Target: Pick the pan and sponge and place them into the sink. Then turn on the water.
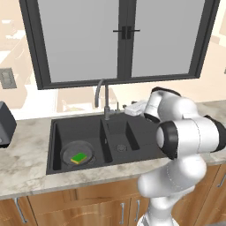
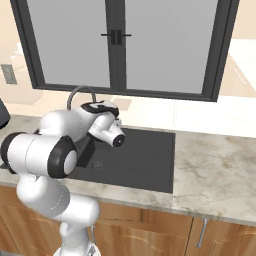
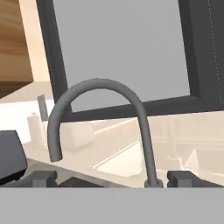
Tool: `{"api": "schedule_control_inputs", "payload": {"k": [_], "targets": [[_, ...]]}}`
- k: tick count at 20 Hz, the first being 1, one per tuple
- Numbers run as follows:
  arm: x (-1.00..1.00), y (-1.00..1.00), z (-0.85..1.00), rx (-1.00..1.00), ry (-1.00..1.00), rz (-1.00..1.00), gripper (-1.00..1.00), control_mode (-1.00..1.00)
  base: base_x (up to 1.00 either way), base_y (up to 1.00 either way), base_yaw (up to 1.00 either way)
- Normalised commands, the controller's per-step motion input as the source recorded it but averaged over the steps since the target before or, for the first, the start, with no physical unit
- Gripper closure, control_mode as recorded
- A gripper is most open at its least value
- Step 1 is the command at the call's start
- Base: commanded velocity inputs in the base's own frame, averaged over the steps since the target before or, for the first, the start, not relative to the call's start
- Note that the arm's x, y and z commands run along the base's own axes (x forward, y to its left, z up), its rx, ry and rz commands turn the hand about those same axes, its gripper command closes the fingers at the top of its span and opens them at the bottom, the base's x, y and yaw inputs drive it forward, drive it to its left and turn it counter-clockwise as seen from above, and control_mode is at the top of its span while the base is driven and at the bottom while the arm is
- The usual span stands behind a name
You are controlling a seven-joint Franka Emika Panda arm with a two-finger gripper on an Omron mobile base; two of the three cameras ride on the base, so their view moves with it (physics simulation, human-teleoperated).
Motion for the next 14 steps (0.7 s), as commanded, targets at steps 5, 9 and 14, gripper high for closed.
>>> {"api": "schedule_control_inputs", "payload": {"k": [5, 9, 14], "targets": [[0.21, 0.0, -0.03, 0.0, 0.07, 0.01, -1.0, -1.0, 0.0, 0.0, 0.0], [0.21, 0.0, -0.02, 0.0, 0.07, 0.01, -1.0, -1.0, 0.0, 0.0, 0.0], [0.25, -0.02, -0.09, 0.0, 0.04, 0.02, -1.0, -1.0, 0.0, 0.0, 0.0]]}}
